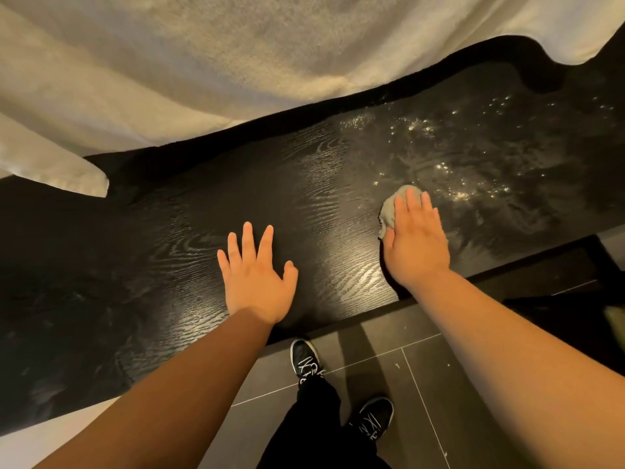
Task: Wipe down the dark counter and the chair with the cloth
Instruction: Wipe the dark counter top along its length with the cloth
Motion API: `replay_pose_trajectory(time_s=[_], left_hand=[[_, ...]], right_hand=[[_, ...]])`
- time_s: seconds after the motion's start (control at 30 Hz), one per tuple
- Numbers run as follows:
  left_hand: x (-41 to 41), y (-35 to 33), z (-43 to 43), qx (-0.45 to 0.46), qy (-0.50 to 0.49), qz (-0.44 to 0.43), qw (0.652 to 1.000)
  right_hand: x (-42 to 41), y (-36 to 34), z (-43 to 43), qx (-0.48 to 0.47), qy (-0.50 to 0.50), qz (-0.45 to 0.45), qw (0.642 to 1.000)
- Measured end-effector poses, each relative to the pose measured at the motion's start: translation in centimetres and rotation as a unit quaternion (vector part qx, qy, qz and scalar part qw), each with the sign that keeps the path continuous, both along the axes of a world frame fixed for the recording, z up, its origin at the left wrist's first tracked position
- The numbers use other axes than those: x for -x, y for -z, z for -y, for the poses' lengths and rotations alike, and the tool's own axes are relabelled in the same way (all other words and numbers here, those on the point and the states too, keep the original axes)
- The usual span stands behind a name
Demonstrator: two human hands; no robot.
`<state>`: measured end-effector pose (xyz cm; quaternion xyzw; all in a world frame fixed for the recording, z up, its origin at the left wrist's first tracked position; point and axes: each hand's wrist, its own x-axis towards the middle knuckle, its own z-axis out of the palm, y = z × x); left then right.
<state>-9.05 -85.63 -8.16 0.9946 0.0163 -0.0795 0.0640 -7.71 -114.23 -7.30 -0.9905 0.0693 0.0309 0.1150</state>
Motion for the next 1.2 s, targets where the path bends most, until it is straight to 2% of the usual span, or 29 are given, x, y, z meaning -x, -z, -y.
replay_pose_trajectory(time_s=[0.07,0.17,0.27,0.33,0.47,0.53,0.6,0.7,0.77,0.83,0.93,1.03,1.1,1.2], left_hand=[[0.1,0.0,0.0,-0.001,0.001,0.001,1.0],[0.0,0.0,0.1,0.005,-0.005,0.003,1.0],[0.1,0.1,0.1,-0.003,-0.005,0.005,1.0],[0.1,0.1,0.1,-0.001,-0.003,0.005,1.0],[0.0,0.3,0.0,0.007,-0.006,0.007,1.0],[0.0,0.3,0.0,0.006,-0.004,0.007,1.0],[0.0,0.2,0.0,0.006,-0.004,0.006,1.0],[0.0,0.0,0.0,0.007,-0.003,0.005,1.0],[0.0,0.0,0.0,0.008,-0.001,0.005,1.0],[-0.1,0.0,0.0,0.012,-0.001,0.006,1.0],[-0.1,0.0,0.0,0.011,-0.002,0.002,1.0],[-0.2,-0.1,0.0,0.01,0.001,-0.004,1.0],[-0.2,-0.1,0.0,0.008,0.001,-0.002,1.0],[-0.3,0.0,0.1,0.003,0.0,0.0,1.0]], right_hand=[[0.8,0.0,-2.2,-0.003,-0.039,-0.005,0.999],[2.3,0.3,-5.8,-0.007,-0.16,-0.025,0.987],[2.2,0.9,-5.1,-0.01,-0.233,-0.032,0.972],[1.0,1.0,-2.4,-0.01,-0.219,-0.018,0.975],[-2.0,0.5,1.7,0.009,-0.036,-0.012,0.999],[-2.5,0.3,0.6,0.008,0.008,-0.019,1.0],[-2.0,0.1,-2.0,-0.023,-0.033,-0.018,0.999],[0.0,0.7,-5.2,-0.033,-0.206,-0.031,0.977],[-0.2,0.7,-4.1,-0.024,-0.276,-0.038,0.96],[-1.7,0.7,-1.2,-0.031,-0.233,-0.026,0.972],[-4.1,0.1,3.2,-0.019,-0.078,-0.02,0.997],[-5.1,-0.2,2.0,0.007,-0.02,-0.015,1.0],[-4.8,-0.7,-1.0,-0.025,-0.037,-0.019,0.999],[-2.9,-0.3,-6.0,-0.037,-0.197,-0.021,0.98]])
